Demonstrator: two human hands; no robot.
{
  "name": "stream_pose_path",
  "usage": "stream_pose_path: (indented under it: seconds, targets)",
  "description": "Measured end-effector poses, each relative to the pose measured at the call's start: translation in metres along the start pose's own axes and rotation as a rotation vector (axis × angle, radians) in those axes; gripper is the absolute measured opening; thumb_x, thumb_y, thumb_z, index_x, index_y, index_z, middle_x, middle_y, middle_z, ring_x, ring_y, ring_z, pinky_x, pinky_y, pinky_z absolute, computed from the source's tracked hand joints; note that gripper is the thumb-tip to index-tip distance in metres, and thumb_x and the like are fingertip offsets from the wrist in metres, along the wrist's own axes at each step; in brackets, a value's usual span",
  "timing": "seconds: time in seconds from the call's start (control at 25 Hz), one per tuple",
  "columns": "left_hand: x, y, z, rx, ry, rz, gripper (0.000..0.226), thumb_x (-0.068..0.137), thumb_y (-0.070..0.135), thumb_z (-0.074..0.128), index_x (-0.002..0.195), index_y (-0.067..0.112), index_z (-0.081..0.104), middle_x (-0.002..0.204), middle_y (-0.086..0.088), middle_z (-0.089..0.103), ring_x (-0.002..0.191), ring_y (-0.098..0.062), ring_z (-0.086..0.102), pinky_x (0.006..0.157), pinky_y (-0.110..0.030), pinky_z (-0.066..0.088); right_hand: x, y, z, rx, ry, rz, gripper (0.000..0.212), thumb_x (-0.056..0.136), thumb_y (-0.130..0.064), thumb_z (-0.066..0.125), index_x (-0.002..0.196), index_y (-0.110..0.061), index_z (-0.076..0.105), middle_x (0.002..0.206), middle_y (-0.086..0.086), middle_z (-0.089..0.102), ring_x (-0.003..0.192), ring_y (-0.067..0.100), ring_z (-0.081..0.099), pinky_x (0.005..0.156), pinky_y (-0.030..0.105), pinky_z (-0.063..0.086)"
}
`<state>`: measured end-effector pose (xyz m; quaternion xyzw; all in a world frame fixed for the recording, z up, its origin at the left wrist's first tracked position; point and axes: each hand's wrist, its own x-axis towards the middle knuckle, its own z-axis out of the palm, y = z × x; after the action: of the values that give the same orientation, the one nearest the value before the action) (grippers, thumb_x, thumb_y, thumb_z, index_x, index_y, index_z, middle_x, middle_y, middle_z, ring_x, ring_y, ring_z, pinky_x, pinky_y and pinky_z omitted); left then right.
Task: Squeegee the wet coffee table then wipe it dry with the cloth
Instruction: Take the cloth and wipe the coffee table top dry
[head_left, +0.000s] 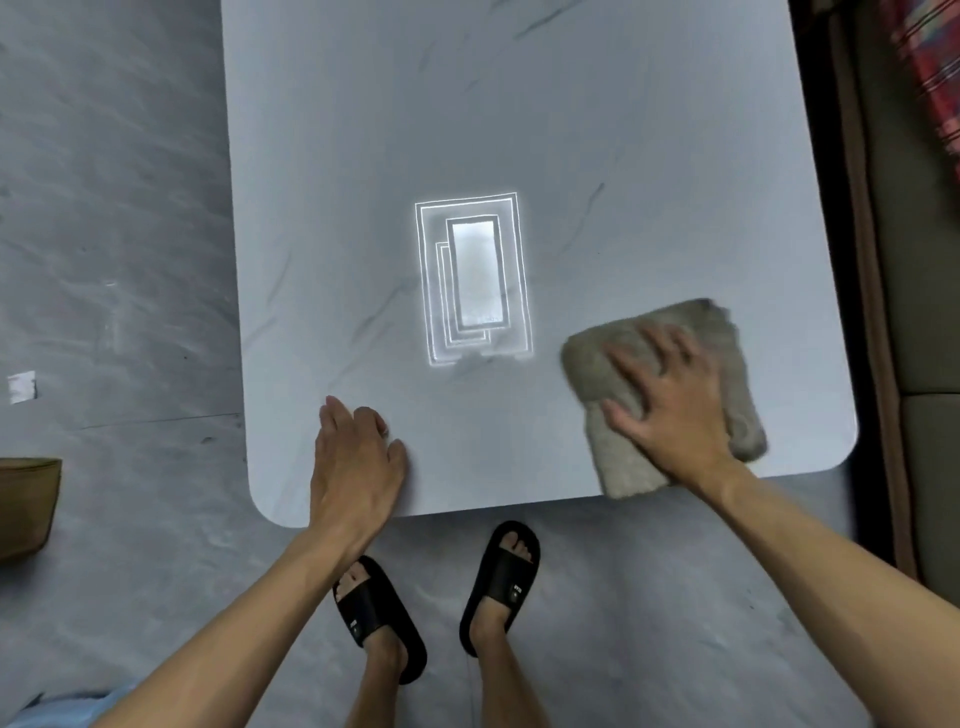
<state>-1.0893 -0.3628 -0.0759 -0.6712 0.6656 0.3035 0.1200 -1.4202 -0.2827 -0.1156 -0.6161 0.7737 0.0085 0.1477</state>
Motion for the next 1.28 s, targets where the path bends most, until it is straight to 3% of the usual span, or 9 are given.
stream_pose_path:
  seconds: [0.16, 0.36, 0.52, 0.68, 0.76, 0.88, 0.96, 1.12, 1.28]
  targets:
    - [-0.002, -0.001, -0.008, -0.050, 0.021, 0.042, 0.015, 0.088, 0.020, 0.048, 0.101, 0.014, 0.050, 0.122, -0.015, 0.048, 0.112, -0.033, 0.054, 0.083, -0.041, 0.050, -0.025, 0.001, 0.005, 0.123, 0.159, 0.499, 0.063, 0.084, -0.058, 0.055, 0.141, -0.036, 0.039, 0.150, 0.004, 0.026, 0.138, 0.031, 0.022, 0.109, 0.056, 0.023]
    - [-0.013, -0.039, -0.033, -0.320, 0.136, -0.068, 0.017, 0.090, 0.013, 0.047, 0.104, 0.021, 0.042, 0.105, 0.003, 0.056, 0.090, -0.022, 0.055, 0.070, -0.031, 0.038, -0.006, -0.104, 0.027, 0.198, 0.232, 0.837, 0.064, 0.086, -0.056, 0.047, 0.144, -0.032, 0.033, 0.153, 0.010, 0.025, 0.137, 0.036, 0.026, 0.106, 0.053, 0.022]
    - [-0.016, -0.093, -0.048, -0.573, 0.138, -0.201, 0.030, 0.094, 0.013, 0.047, 0.122, 0.015, 0.038, 0.120, -0.005, 0.054, 0.088, -0.014, 0.054, 0.070, -0.030, 0.042, 0.004, -0.230, 0.046, 0.192, 0.147, 0.611, 0.065, 0.090, -0.060, 0.038, 0.148, -0.030, 0.030, 0.155, 0.014, 0.022, 0.140, 0.039, 0.023, 0.108, 0.055, 0.022]
    - [-0.018, -0.127, -0.049, -0.745, 0.088, -0.215, 0.033, 0.094, 0.005, 0.047, 0.123, 0.018, 0.038, 0.144, -0.008, 0.046, 0.128, -0.011, 0.046, 0.096, -0.024, 0.035, 0.001, -0.338, 0.065, 0.133, 0.038, 0.060, 0.066, 0.088, -0.062, 0.042, 0.147, -0.033, 0.031, 0.155, 0.012, 0.025, 0.143, 0.035, 0.017, 0.110, 0.057, 0.020]
    - [-0.018, -0.134, -0.048, -0.780, 0.102, -0.233, 0.031, 0.092, 0.005, 0.049, 0.118, 0.019, 0.040, 0.134, -0.007, 0.054, 0.116, -0.009, 0.054, 0.090, -0.021, 0.039, -0.002, -0.358, 0.076, 0.066, 0.004, -0.212, 0.067, 0.085, -0.062, 0.047, 0.145, -0.035, 0.035, 0.153, 0.012, 0.031, 0.141, 0.036, 0.021, 0.108, 0.058, 0.021]
    - [-0.022, -0.130, -0.051, -0.664, 0.083, -0.263, 0.032, 0.089, 0.007, 0.050, 0.118, 0.018, 0.040, 0.093, -0.001, 0.061, 0.074, -0.008, 0.056, 0.059, -0.022, 0.039, -0.007, -0.348, 0.079, 0.022, -0.033, -0.474, 0.064, 0.083, -0.058, 0.046, 0.144, -0.039, 0.038, 0.151, 0.008, 0.036, 0.141, 0.035, 0.023, 0.107, 0.055, 0.023]
    - [-0.032, -0.117, -0.050, -0.597, 0.044, -0.242, 0.030, 0.088, 0.009, 0.051, 0.114, 0.021, 0.039, 0.083, 0.000, 0.057, 0.070, -0.016, 0.055, 0.054, -0.025, 0.037, -0.009, -0.327, 0.072, -0.007, -0.057, -0.565, 0.062, 0.083, -0.052, 0.044, 0.144, -0.042, 0.036, 0.150, 0.006, 0.037, 0.141, 0.034, 0.025, 0.108, 0.050, 0.020]
    - [-0.037, -0.096, -0.037, -0.404, -0.005, -0.027, 0.027, 0.088, 0.014, 0.052, 0.103, 0.027, 0.035, 0.122, -0.009, 0.054, 0.109, -0.026, 0.055, 0.079, -0.034, 0.048, -0.011, -0.249, 0.060, -0.063, -0.057, -0.657, 0.060, 0.082, -0.048, 0.052, 0.141, -0.042, 0.042, 0.147, 0.005, 0.043, 0.138, 0.033, 0.032, 0.104, 0.048, 0.027]
    - [-0.015, -0.060, -0.020, -0.251, -0.149, 0.005, 0.027, 0.086, 0.014, 0.051, 0.102, 0.029, 0.035, 0.149, -0.018, 0.026, 0.136, -0.035, 0.035, 0.103, -0.049, 0.043, -0.019, -0.116, 0.033, -0.017, 0.010, -0.292, 0.057, 0.080, -0.051, 0.050, 0.136, -0.038, 0.050, 0.144, 0.007, 0.044, 0.134, 0.035, 0.035, 0.102, 0.051, 0.034]
